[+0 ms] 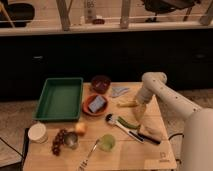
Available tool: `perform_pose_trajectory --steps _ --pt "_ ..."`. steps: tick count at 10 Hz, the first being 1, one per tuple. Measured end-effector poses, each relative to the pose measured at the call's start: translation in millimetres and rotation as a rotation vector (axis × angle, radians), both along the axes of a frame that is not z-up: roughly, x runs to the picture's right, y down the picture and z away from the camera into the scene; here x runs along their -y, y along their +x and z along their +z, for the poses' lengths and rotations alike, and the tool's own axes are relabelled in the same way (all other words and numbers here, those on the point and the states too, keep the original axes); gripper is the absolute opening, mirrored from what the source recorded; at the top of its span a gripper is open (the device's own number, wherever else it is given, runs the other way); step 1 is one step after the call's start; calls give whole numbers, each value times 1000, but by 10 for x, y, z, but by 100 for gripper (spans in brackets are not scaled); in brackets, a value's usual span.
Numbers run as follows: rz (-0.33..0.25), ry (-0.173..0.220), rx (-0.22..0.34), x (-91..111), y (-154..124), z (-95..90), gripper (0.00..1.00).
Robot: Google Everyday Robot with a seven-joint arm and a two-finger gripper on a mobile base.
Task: Place banana in plastic cup
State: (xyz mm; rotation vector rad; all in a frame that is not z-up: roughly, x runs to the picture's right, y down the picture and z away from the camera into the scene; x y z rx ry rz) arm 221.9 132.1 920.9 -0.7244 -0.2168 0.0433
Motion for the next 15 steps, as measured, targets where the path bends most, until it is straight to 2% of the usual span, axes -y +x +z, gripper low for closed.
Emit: perform_pose_trajectory --steps 4,8,9,11,12,13,15 --pt "14 23 -1 95 -46 -14 80" --pt "3 36 30 177 -167 10 79" --pt "-1 36 38 180 -196 16 74" --pt "-8 36 52 174 -250 22 53" --pt "-9 34 55 165 -266 30 46" --pt "-13 30 62 154 -300 45 32" --pt "-19 22 70 135 -352 60 14"
